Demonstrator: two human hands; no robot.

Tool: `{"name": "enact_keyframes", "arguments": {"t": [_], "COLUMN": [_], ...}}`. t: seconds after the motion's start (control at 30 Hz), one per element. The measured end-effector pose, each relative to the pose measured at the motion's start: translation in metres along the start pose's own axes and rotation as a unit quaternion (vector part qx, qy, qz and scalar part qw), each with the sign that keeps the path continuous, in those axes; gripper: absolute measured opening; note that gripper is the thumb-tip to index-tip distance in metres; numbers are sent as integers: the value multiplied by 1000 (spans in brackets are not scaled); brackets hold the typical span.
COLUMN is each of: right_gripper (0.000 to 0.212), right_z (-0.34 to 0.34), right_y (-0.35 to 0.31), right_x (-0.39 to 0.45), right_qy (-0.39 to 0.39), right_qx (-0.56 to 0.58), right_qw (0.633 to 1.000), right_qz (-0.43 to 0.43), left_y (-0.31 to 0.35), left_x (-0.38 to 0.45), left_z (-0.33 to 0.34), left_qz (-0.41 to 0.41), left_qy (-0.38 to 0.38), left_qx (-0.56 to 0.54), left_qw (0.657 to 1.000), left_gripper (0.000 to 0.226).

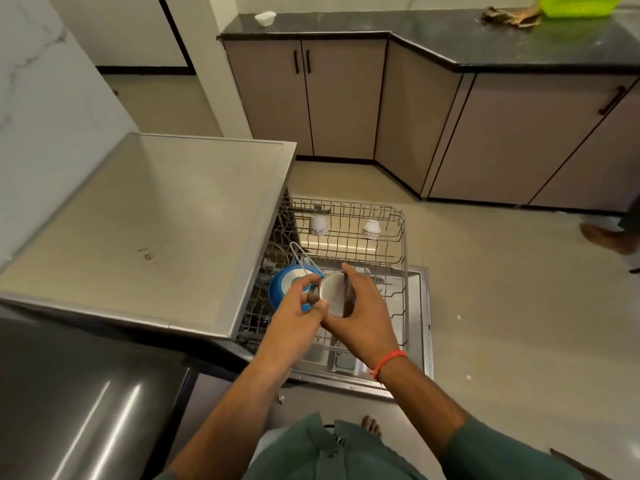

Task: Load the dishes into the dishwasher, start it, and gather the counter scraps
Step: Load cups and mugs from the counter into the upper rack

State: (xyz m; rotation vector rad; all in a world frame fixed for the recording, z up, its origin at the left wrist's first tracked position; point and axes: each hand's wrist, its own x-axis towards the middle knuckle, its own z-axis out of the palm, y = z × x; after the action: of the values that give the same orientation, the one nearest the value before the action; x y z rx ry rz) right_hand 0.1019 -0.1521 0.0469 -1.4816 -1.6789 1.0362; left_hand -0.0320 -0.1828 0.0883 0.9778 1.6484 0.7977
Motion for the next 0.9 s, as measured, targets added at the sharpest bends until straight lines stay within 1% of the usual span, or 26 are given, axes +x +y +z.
{"name": "enact_keyframes", "arguments": {"t": [0.1, 0.27, 0.4, 0.47, 0.53, 0.63, 0.7, 0.8, 0.9], "right_gripper": [91, 88, 83, 85, 88, 90, 91, 89, 91], "right_z": [-5, -6, -6, -5, -7, -12, -15, -17, -13], "right_y": [5, 14, 20, 26, 33, 44, 49, 58, 71], "right_x": [11, 49, 80, 102, 121, 145, 157, 182, 205], "right_qy": [-5, -8, -21, -43, -61, -82, -92, -114, -149], "right_qx": [-11, -35, -76, -115, -160, -198, -241, -323, -355], "right_qw": [1000, 999, 996, 992, 984, 975, 965, 939, 923], "right_qz": [9, 37, 38, 37, 37, 50, 44, 26, 11], "left_y": [4, 6, 6, 9, 10, 12, 12, 14, 15], "left_x": [9, 55, 93, 113, 130, 148, 157, 171, 183], "left_z": [2, 3, 1, -1, -3, -7, -9, -9, -7], "left_qz": [-2, -32, -67, -80, -98, -119, -125, -141, -157], "left_qy": [-7, -36, -74, -100, -114, -119, -122, -115, -107], "left_qx": [6, 0, -7, -1, 9, 8, 11, 6, 0], "left_qw": [1000, 999, 995, 992, 989, 986, 985, 983, 982], "left_gripper": [45, 49, 46, 43, 49, 59, 58, 56, 53]}}
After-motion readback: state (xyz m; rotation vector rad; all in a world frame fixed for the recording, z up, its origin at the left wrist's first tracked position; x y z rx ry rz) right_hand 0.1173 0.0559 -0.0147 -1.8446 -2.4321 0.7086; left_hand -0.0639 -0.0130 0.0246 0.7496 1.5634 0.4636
